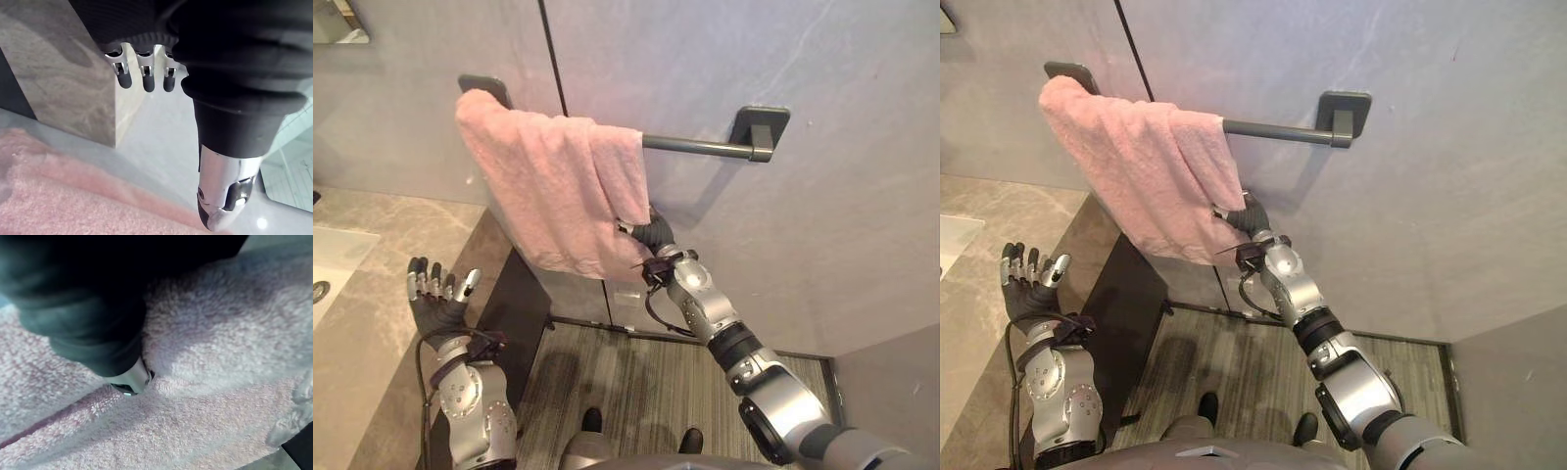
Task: Organize washtable
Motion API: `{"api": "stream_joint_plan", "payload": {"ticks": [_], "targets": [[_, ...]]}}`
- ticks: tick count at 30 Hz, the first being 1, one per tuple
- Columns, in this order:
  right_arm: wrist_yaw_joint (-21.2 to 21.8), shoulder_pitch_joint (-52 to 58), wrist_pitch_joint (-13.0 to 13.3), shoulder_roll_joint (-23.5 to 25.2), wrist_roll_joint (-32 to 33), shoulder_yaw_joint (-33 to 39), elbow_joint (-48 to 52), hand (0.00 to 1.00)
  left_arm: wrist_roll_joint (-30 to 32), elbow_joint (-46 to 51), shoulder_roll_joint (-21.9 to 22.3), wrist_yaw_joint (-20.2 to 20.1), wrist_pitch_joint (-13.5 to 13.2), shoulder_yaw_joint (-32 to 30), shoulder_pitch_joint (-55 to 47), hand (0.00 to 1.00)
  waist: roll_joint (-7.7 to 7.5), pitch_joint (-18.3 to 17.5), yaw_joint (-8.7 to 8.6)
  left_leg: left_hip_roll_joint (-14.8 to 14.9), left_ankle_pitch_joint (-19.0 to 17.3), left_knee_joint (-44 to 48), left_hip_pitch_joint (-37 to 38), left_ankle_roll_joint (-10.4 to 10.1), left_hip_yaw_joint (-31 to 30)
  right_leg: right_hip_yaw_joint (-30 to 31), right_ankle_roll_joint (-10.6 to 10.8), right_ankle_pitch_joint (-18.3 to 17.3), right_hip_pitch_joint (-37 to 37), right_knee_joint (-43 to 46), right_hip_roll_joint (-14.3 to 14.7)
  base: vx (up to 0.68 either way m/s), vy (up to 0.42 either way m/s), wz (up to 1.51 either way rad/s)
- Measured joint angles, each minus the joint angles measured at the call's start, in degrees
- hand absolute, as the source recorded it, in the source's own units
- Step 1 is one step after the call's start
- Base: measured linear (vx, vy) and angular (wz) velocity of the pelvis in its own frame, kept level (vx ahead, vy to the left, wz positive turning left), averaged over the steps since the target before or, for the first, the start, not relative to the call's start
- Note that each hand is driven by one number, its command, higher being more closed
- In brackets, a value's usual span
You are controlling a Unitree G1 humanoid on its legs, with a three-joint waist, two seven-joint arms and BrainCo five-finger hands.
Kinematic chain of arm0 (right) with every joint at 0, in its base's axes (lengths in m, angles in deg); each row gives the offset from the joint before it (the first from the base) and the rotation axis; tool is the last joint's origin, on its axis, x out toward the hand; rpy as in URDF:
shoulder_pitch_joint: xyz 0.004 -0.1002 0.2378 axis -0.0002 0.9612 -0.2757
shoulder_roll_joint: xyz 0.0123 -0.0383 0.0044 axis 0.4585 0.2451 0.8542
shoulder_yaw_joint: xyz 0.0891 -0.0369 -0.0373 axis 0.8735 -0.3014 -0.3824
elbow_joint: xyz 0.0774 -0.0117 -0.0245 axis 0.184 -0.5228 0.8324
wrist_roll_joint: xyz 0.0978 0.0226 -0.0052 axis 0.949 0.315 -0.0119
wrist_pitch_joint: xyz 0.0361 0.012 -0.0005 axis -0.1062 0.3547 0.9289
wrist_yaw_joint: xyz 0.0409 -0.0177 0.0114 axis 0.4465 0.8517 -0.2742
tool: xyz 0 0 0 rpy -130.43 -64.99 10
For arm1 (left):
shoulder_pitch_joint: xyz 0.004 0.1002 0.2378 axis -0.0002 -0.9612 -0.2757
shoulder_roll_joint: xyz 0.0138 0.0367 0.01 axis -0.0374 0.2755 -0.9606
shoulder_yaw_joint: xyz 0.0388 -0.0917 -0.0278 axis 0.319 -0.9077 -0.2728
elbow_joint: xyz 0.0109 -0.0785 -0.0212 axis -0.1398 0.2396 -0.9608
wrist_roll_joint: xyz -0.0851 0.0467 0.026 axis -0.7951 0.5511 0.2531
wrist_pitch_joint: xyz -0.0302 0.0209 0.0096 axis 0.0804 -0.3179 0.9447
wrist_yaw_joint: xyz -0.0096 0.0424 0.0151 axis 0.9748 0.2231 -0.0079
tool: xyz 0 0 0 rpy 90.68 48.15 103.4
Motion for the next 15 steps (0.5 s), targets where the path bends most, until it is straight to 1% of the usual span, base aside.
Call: {"api": "stream_joint_plan", "payload": {"ticks": [2, 5, 8, 11, 15], "targets": [[0.01, 1.68, 0.3, -0.12, 0.0, 0.96, 1.79, 1.0, 1.1, 0.0, -0.02, 0.25, 0.0, -0.51, 0.13, 0.0, 0.08, 0.05, -0.18, -0.11, 0.0, 0.0, 0.08, 0.0, 0.18, 0.12, 0.01, 0.0, -0.01, 0.01, -0.27, 0.02, 0.025, -0.05], [0.04, 4.37, 0.62, -0.37, -0.02, 1.34, 3.97, 1.0, 2.16, -0.19, -0.32, 0.52, 0.01, -1.44, 0.27, 0.0, 0.14, 0.09, -1.11, -0.16, -0.02, 0.01, 0.44, 0.03, 0.76, 0.8, 0.03, 0.02, -0.02, 0.2, -0.35, -0.01, 0.019, -0.07], [0.14, 6.82, 0.7, -1.37, -0.03, 1.22, 6.38, 1.0, 3.52, -1.42, -1.48, 1.12, 0.05, -1.41, 2.17, 0.0, 0.18, 0.11, -1.12, -0.06, -0.07, 0.0, 0.68, 0.01, 1.43, 1.59, 0.03, 0.17, -0.14, 0.18, -0.23, -0.04, 0.011, -0.14], [0.49, 8.32, 0.62, -1.89, -0.03, 1.11, 8.46, 1.0, 4.64, -3.77, -3.97, 1.39, 0.15, 0.05, 4.16, 0.0, 0.33, 0.2, -1.23, 0.02, -0.25, -0.01, 0.67, 0.0, 3.15, 3.34, -0.04, 0.73, -0.76, -0.01, -0.09, -0.05, 0.015, -0.26], [0.5, 10.04, 0.65, -2.23, 0.01, 1.03, 10.86, 1.0, 6.58, -5.5, -5.63, 1.78, 0.35, 2.36, 8.38, 0.0, 0.47, 0.28, -1.87, 0.02, -0.53, 0.0, 0.81, -0.02, 4.88, 5.1, -0.1, 1.72, -1.46, -0.42, 0.05, -0.02, 0.011, -0.24]]}}
